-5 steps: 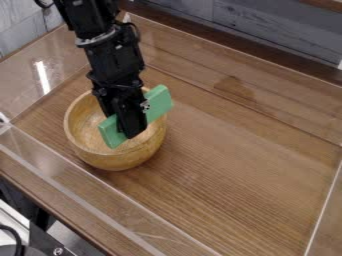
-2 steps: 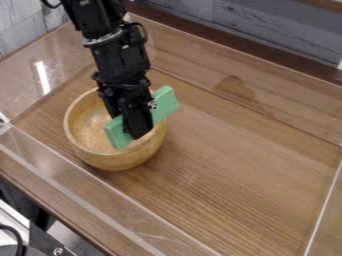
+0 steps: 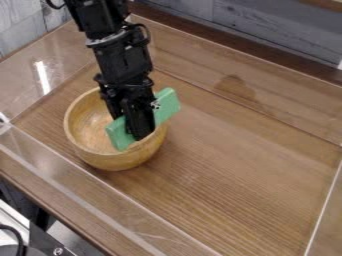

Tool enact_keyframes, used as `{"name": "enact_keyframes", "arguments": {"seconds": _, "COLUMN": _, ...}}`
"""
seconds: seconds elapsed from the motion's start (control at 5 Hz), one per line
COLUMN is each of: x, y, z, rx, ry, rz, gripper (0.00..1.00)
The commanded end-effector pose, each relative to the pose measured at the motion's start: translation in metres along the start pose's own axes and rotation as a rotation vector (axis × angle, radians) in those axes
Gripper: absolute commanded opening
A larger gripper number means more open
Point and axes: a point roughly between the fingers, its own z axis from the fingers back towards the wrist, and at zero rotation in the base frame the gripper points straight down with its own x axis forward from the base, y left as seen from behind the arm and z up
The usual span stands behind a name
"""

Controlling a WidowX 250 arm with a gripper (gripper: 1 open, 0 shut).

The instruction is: Put the green block in the brown bowl

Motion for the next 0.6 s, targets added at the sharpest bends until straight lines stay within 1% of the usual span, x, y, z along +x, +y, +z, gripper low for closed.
{"name": "enact_keyframes", "arguments": {"seconds": 0.0, "x": 0.0076, "y": -0.0018, "z": 0.0092, "rx": 0.011, "ry": -0.024, "rz": -0.014, "gripper": 0.00}}
{"name": "enact_keyframes", "arguments": {"seconds": 0.4, "x": 0.0083, "y": -0.0034, "z": 0.0078, "rx": -0.005, "ry": -0.004, "rz": -0.005, "gripper": 0.00}}
